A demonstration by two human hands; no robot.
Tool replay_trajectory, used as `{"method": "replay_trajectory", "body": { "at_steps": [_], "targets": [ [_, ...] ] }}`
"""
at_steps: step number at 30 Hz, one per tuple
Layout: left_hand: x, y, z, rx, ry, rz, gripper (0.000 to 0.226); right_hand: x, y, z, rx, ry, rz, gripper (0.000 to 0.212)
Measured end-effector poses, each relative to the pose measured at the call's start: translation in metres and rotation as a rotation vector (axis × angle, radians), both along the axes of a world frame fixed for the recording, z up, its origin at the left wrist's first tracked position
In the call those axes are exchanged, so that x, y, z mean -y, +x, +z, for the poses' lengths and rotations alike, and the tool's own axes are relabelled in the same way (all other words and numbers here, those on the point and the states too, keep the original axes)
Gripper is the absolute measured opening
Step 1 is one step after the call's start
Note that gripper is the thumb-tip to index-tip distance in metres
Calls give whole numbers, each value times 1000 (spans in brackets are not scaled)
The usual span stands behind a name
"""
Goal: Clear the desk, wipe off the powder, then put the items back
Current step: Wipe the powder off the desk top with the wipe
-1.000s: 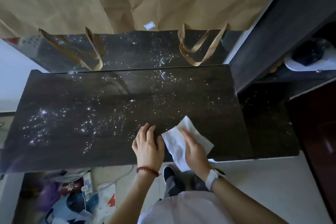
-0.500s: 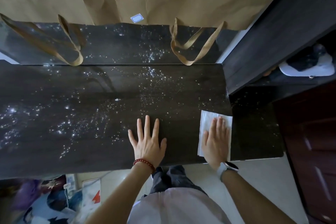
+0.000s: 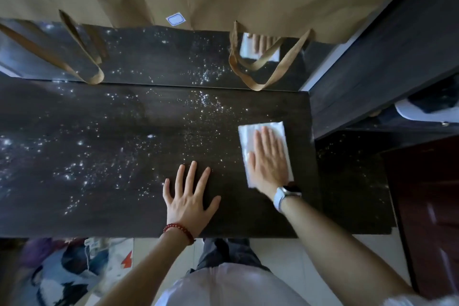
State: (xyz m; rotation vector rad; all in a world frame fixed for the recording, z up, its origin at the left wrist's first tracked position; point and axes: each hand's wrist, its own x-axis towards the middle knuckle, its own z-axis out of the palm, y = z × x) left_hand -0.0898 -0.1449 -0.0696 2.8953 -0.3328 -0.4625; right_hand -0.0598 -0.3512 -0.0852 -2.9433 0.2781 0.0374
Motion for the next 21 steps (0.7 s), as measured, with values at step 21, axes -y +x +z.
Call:
{"method": "replay_trajectory", "body": {
  "at_steps": [21],
  "targets": [
    [6, -4, -3, 30, 20, 38, 70, 52, -28, -2, 2, -108, -200, 57]
  ]
}}
